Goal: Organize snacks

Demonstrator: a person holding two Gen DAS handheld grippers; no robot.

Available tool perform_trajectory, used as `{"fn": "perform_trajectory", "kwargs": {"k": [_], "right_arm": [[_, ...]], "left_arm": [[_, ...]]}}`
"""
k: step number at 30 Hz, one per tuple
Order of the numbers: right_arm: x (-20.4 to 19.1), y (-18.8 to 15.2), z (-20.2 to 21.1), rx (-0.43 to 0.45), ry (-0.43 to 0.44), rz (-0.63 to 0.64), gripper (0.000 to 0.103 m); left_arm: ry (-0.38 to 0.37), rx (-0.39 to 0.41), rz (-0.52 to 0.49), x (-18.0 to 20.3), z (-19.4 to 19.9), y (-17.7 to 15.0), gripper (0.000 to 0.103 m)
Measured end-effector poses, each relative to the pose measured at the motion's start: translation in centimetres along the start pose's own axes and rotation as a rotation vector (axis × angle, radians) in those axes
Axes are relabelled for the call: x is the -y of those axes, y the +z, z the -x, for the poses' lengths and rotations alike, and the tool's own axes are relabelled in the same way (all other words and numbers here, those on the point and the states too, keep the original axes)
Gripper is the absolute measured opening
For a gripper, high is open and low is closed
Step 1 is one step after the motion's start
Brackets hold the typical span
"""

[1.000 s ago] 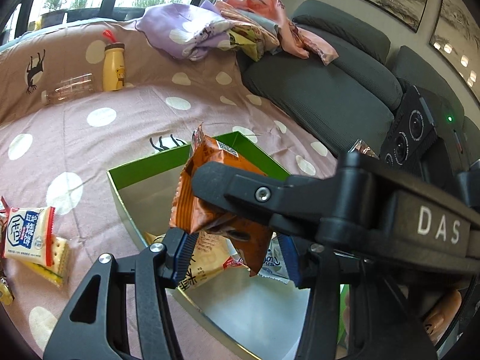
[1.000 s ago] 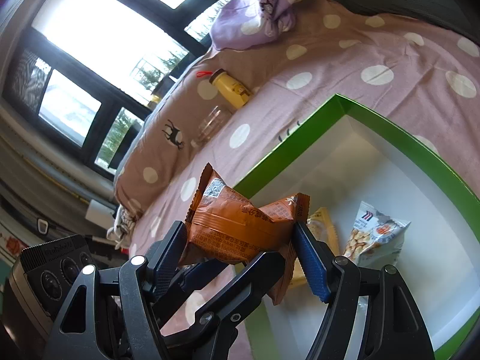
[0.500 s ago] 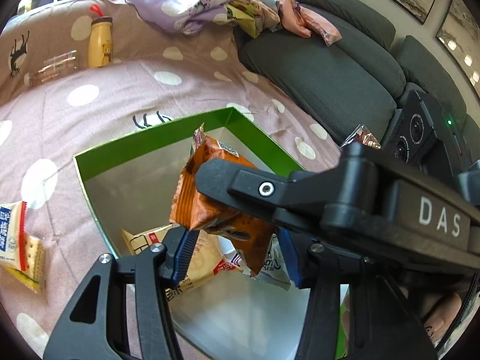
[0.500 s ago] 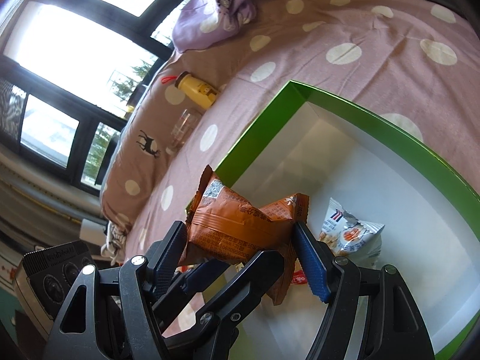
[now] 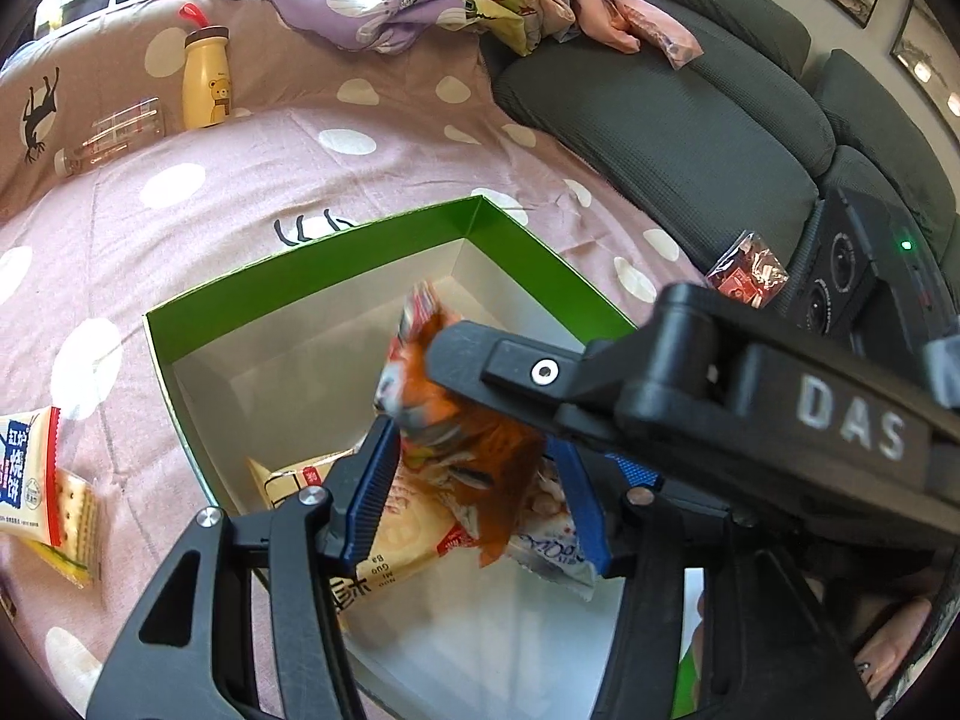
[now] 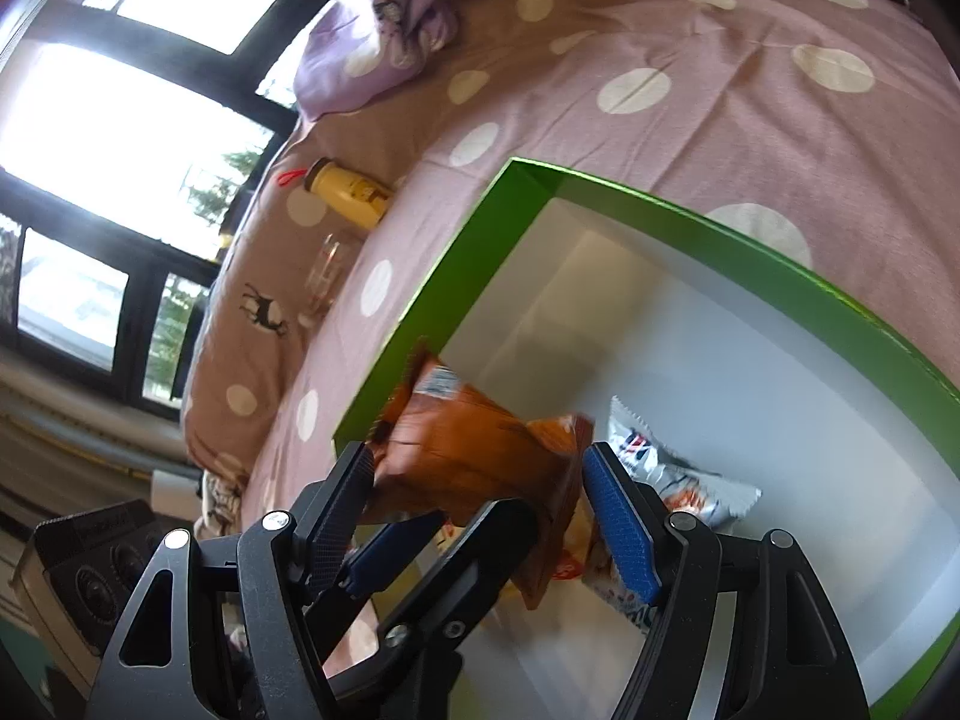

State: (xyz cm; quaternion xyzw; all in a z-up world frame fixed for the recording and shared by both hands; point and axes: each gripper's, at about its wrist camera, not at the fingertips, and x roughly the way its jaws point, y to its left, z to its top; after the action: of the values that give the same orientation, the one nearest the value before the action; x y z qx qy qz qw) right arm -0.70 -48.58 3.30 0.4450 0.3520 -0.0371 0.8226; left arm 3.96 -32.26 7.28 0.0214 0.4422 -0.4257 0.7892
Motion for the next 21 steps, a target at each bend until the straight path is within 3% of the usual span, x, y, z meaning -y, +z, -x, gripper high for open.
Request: {"fn": "perform_trajectory", "kwargs": {"k": [11, 16, 21], "right_arm": [[-1.5, -0.6, 1.4, 0.057, -0.015, 0.059, 0.075], [-3.3, -1.3, 1.8, 0.081, -0.036, 0.120, 0.075], [-5.3, -2.3, 1.5, 0.082, -0.055, 0.196, 0.076]], "left_arm": [[0.035, 0.094, 0.016, -0.8, 4.7, -1.1, 0.076], [0.098, 0.150, 0.054, -2.7, 8.5, -2.6, 0.085], [0.198, 0.192, 0.110, -5.6, 12.5, -4.9, 0.087]]}}
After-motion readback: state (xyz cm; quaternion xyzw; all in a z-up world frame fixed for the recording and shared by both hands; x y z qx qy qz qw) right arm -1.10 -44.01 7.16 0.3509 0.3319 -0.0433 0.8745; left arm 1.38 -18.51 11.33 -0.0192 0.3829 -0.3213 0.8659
